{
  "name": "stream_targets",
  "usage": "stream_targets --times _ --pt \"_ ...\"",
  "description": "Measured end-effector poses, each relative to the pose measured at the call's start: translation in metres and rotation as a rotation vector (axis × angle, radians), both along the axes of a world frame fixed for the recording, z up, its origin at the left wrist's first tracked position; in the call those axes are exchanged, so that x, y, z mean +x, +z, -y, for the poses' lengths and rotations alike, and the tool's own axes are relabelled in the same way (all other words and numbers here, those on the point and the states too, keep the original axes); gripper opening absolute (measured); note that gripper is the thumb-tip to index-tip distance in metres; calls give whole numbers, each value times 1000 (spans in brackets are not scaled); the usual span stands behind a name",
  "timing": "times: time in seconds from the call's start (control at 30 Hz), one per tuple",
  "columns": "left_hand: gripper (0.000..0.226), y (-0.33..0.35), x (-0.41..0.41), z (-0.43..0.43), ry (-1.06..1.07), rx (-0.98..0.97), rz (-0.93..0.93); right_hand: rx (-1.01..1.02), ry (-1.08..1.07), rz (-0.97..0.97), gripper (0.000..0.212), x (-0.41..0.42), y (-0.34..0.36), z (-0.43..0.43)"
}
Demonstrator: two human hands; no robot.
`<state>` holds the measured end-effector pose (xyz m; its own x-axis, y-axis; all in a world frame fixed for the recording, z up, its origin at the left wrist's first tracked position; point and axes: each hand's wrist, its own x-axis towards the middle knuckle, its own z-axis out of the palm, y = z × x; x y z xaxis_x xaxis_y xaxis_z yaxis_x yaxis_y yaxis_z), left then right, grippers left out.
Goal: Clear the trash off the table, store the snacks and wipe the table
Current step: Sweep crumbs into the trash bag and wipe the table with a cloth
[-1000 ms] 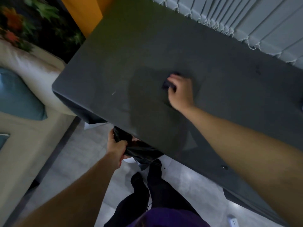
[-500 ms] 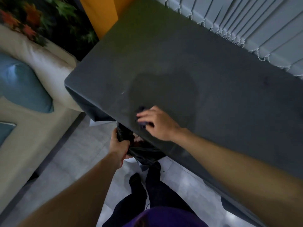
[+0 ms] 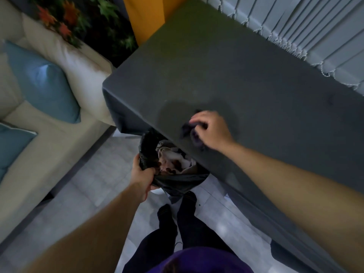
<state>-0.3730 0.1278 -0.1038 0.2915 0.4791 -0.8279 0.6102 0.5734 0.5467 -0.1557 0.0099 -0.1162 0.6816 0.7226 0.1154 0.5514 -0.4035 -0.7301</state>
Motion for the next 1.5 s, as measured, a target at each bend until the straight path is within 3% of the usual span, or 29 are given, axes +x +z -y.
stream_targets --times 0.1,0.23,0.3,0.37,0.43,0.5,0.6,0.7,0.77,0.9,1.07,1.23,1.3,1.5 --pt "71 2 -17 0 30 11 7 -219 -272 143 29 44 -8 12" --pt "70 6 -39 -5 70 17 15 -634 -261 262 29 50 -10 22" --pt "69 6 -51 -11 82 19 25 -629 -264 387 31 34 -1 13" --pt "70 7 -64 -17 107 15 37 -442 -150 460 32 11 8 -3" --pt "73 8 -77 -25 154 9 46 -208 102 351 27 -22 11 -21" --pt "75 12 -93 -32 200 5 73 -127 306 185 21 -61 12 -35" --pt "77 18 -120 -46 266 10 111 -257 430 155 27 -104 2 -51" --pt "78 25 -147 -62 318 23 121 -577 351 226 42 -127 -5 -65" --pt "74 32 -164 -73 342 25 143 -742 285 208 41 -138 -7 -76" --pt "72 42 -187 -93 353 46 167 -638 275 55 34 -153 -8 -100" --pt "59 42 -211 -118 196 186 -22 -557 256 21 47 -172 3 -127" --pt "42 30 -224 -143 -158 573 -355 -442 261 37 43 -192 5 -153" --pt "37 26 -226 -151 -246 624 -439 -432 254 50 46 -196 1 -165" --pt "62 3 -213 -185 -351 700 -605 -531 331 53 65 -192 -28 -211"
